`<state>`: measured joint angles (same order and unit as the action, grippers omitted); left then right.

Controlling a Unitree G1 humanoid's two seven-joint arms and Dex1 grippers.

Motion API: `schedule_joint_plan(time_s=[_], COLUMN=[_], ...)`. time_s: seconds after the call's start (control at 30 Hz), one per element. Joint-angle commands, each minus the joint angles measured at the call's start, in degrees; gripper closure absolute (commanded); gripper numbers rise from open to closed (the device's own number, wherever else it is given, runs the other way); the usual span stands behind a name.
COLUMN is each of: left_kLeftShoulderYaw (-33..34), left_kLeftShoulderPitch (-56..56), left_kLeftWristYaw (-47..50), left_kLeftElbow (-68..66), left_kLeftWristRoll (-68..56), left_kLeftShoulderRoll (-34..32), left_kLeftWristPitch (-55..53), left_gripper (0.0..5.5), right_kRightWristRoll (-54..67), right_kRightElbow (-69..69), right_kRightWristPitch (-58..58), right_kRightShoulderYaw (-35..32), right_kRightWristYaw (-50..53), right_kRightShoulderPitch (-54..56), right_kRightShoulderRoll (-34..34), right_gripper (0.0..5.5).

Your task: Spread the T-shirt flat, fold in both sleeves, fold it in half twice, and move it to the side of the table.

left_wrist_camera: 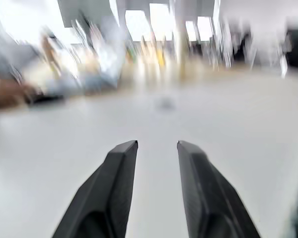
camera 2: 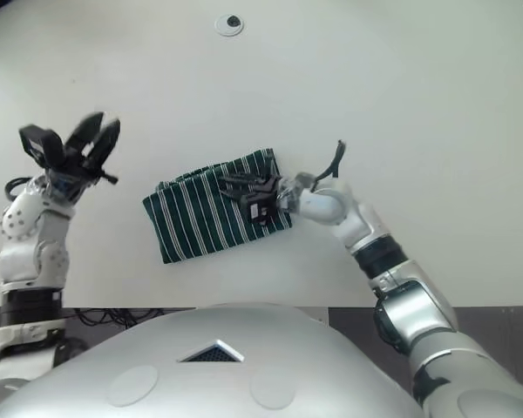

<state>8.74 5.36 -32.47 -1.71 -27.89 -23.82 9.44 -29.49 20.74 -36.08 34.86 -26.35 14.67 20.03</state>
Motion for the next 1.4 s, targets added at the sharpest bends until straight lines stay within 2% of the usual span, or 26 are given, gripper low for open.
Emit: schedule_joint_plan(time_s=[0.03,0.2,0.4,0.5,0.67,0.77,0.87,0.97,1.03,1.17,1.4], left_kLeftShoulderYaw=[-0.29,-0.9,2.11,2.02,4.1,3.37,3.72,3.76,4.77,4.19,1.58], left_kLeftShoulderPitch=[-1.39,-1.81,-4.66,-5.74,-9.46,-13.12,-16.06,-17.99,-19.57,-22.05,-28.5], left_kLeftWristYaw=[-3.2,-7.08,-8.77,-10.02,-5.5,-3.04,0.93,6.72,15.39,21.27,43.55], left_kLeftElbow=[1.96,-1.51,-6.35,-8.08,-14.37,-23.03,-29.4,-34.54,-37.37,-42.04,-50.45], left_kLeftWristRoll=[-7.01,-7.74,-7.34,-6.23,-0.57,5.61,11.03,16.94,23.71,28.14,43.98], left_kLeftShoulderRoll=[9.87,14.67,15.01,15.48,18.3,18.82,17.82,16.94,16.89,16.16,15.68], left_kLeftWristPitch=[4.69,7.06,9.37,10.82,19.76,25.48,29.91,33.46,38.48,43.77,45.69], left_gripper=[4.08,4.08,4.08,4.08,4.08,4.08,4.08,4.08,4.08,4.08,4.08], right_kRightWristRoll=[-11.44,-1.28,2.7,3.72,10.44,27.47,34.81,36.8,37.58,37.19,37.97], right_kRightElbow=[16.34,28.87,39.36,40.6,26.67,23.44,25.05,26.38,27.4,30.54,34.54], right_kRightWristPitch=[8.32,18.42,16.63,12.29,-6.71,-10.05,-10.45,-11.94,-13.96,-16.99,-19.48], right_kRightShoulderYaw=[1.29,-12.43,-17.06,-17.63,-24.12,-28.98,-30.29,-30.58,-30.81,-32.31,-36.62], right_kRightWristYaw=[9.76,20.77,27.24,29.45,38.93,29.88,21.79,16.1,12.88,9.71,7.21], right_kRightShoulderPitch=[7.06,12.95,19.5,19.96,14.63,9.63,8.31,7.34,7.13,7.68,8.64], right_kRightShoulderRoll=[1.33,3.17,0.08,-0.9,-2.08,-8.52,-12.08,-13.91,-14.55,-14.68,-13.89], right_gripper=[4.38,4.38,4.38,4.38,4.38,4.38,4.38,4.38,4.38,4.38,4.38])
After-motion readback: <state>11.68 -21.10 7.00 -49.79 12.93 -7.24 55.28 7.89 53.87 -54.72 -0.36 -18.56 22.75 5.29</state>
